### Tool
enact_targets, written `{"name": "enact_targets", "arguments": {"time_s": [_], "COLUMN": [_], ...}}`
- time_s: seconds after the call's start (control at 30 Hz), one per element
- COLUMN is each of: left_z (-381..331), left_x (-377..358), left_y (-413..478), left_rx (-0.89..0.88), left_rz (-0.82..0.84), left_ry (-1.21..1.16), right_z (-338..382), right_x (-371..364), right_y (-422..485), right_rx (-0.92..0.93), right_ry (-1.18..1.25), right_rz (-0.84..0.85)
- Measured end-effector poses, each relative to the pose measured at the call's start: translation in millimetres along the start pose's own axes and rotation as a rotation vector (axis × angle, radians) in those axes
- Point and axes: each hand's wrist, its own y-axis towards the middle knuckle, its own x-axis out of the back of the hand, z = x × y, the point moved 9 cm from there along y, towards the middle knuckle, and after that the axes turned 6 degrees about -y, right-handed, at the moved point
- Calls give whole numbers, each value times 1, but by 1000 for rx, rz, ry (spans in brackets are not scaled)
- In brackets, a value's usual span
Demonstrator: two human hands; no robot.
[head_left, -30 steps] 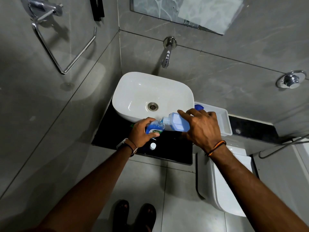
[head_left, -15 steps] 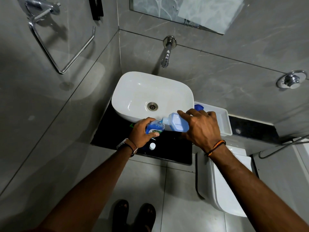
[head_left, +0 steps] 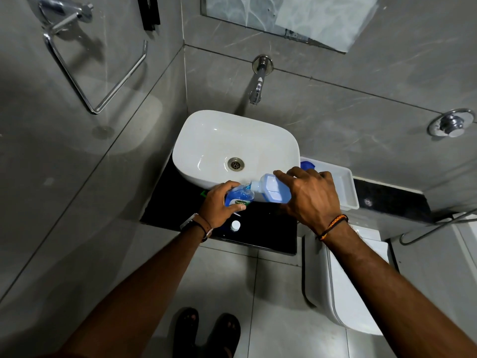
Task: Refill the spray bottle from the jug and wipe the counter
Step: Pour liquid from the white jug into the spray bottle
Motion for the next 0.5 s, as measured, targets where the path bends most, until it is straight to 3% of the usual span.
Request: {"name": "enact_targets", "arguments": {"time_s": [0.5], "left_z": [2], "left_x": [3], "left_y": [-1], "left_rx": [2], "left_rz": [0], "left_ry": [-14], "right_z": [6], "right_x": [4], "right_y": [2], "right_rx": [-2], "right_ry": [-6], "right_rz": [30]}}
